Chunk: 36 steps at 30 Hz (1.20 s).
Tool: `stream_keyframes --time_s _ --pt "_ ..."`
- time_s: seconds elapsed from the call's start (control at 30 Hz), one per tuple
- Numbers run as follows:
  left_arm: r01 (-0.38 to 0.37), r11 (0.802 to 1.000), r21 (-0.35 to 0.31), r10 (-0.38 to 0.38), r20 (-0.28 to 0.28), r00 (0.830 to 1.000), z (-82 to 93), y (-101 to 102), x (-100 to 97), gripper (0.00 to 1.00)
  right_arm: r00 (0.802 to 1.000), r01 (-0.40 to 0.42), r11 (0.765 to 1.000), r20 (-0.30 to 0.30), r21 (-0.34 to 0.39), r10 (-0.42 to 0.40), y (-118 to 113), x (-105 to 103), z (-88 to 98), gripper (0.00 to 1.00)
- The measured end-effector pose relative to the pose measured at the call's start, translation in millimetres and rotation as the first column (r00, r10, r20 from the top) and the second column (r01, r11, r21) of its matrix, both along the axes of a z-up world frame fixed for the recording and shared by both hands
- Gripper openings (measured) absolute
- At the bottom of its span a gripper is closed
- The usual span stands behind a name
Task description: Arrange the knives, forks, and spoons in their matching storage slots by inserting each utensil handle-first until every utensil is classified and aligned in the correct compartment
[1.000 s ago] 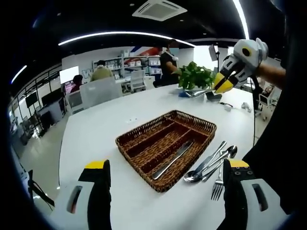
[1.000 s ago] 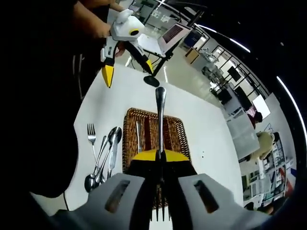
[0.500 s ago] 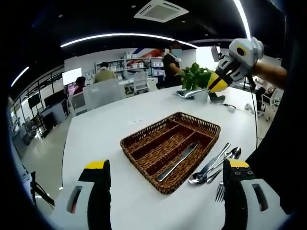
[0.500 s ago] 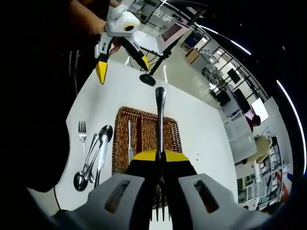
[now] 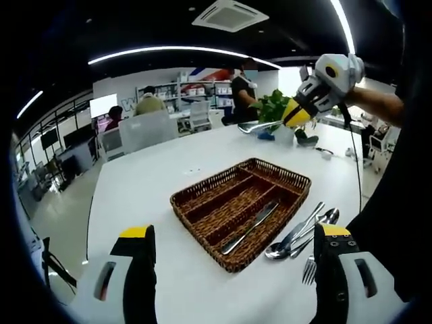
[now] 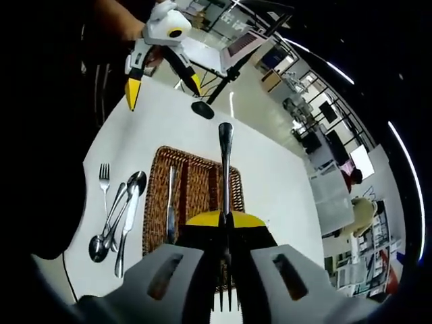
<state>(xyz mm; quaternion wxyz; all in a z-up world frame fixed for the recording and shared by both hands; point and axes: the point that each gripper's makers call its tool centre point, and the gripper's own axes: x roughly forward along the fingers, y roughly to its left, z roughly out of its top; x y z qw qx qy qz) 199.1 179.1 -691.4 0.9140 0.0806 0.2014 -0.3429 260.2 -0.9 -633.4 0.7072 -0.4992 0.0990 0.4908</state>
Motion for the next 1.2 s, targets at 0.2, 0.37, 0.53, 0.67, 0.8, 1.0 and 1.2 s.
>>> stream_keyframes --time_s 0.2,0.37,0.53,0.67,0.8,1.0,1.2 --pt "-0.001 1.000 0.003 0.001 0.004 1.000 1.0 1 1.4 0.99 1.000 -0.005 1.000 0.015 -0.006 0.005 0 8 4.2 0.00" --pt "-0.003 1.000 -0.001 0.003 0.012 1.000 2.7 0 2.9 0.99 0.999 -0.011 1.000 0.032 -0.009 0.011 2 15 8.5 0.00" --pt "0.001 1.000 -0.001 -0.001 0.012 1.000 2.8 -2 2.4 0.99 0.999 -0.003 1.000 0.048 -0.006 0.003 3 24 13.0 0.00" --pt "-0.004 1.000 0.004 0.004 0.003 1.000 -0.3 0 1.9 0.99 0.998 -0.004 1.000 0.069 -0.002 0.004 4 33 17.0 0.00" --pt "0.002 1.000 0.009 -0.002 0.003 1.000 -0.3 0 -0.2 0.99 0.995 -0.002 1.000 0.100 -0.008 0.003 5 44 20.9 0.01" --pt "-0.001 1.000 0.011 0.001 0.010 1.000 1.7 2 -0.8 0.99 0.991 -0.011 1.000 0.135 -0.025 0.014 6 55 27.5 0.01" --pt "0.002 1.000 0.003 -0.002 0.014 1.000 3.8 2 -2.5 0.99 0.987 0.007 0.999 0.163 -0.037 -0.001 6 71 29.6 0.01"
